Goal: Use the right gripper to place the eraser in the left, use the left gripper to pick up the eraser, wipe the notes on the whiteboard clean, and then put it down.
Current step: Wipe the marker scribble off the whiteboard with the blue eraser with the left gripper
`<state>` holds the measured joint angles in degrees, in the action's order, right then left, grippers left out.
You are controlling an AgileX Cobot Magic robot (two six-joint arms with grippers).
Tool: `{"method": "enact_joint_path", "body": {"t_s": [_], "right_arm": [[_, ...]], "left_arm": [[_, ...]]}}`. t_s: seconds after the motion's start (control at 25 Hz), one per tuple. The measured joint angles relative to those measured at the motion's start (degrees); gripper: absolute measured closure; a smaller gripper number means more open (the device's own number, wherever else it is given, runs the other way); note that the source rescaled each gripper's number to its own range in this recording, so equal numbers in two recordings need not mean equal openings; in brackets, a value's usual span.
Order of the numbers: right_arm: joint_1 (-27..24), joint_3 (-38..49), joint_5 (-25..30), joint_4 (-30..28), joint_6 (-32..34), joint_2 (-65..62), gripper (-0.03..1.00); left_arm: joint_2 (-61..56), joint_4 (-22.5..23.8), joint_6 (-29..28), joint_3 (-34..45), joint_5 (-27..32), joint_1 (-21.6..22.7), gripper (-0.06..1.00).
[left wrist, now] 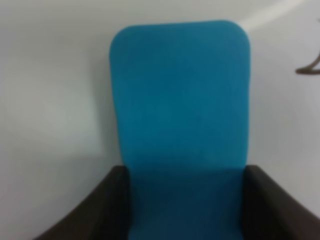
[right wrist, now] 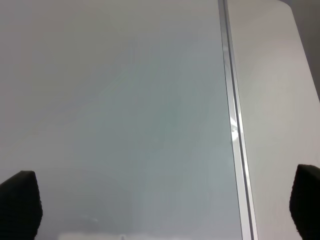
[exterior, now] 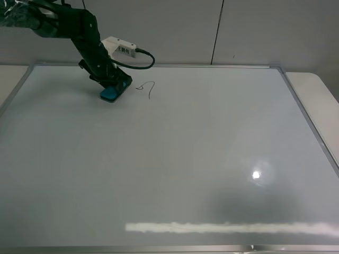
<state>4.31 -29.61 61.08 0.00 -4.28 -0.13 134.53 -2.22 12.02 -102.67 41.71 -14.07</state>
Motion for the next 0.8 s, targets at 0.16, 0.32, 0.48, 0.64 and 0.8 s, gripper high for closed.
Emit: {"method": "enact_joint_path", "body": {"t_s": [0.16,0.32,0.48,0.64,0.8], "right_arm": [[0.00,0.00,0.00,0.00,0.00,0.00,-0.03],[0.00,0.00,0.00,0.00,0.00,0.00,-0.03],[0.00,0.00,0.00,0.00,0.00,0.00,-0.03],[0.00,0.00,0.00,0.00,0.00,0.00,-0.03],[0.00,0.00,0.00,0.00,0.00,0.00,-0.03]], "left_arm": [[0.00,1.36,0.17,0.00,-0.12,-3.36,0.93],[0.11,-0.07,0.25,-0.12,-0.19,-9.25,0.93],[1.55,-0.92,0.30,-3.25,2.54,-14.27,0.93],[4.04,-0.99,0.32,-8.85,7.18,-16.14,0.93],[6.38,-1.57,0.32,-13.74,11.61,-15.13,0.93]]}}
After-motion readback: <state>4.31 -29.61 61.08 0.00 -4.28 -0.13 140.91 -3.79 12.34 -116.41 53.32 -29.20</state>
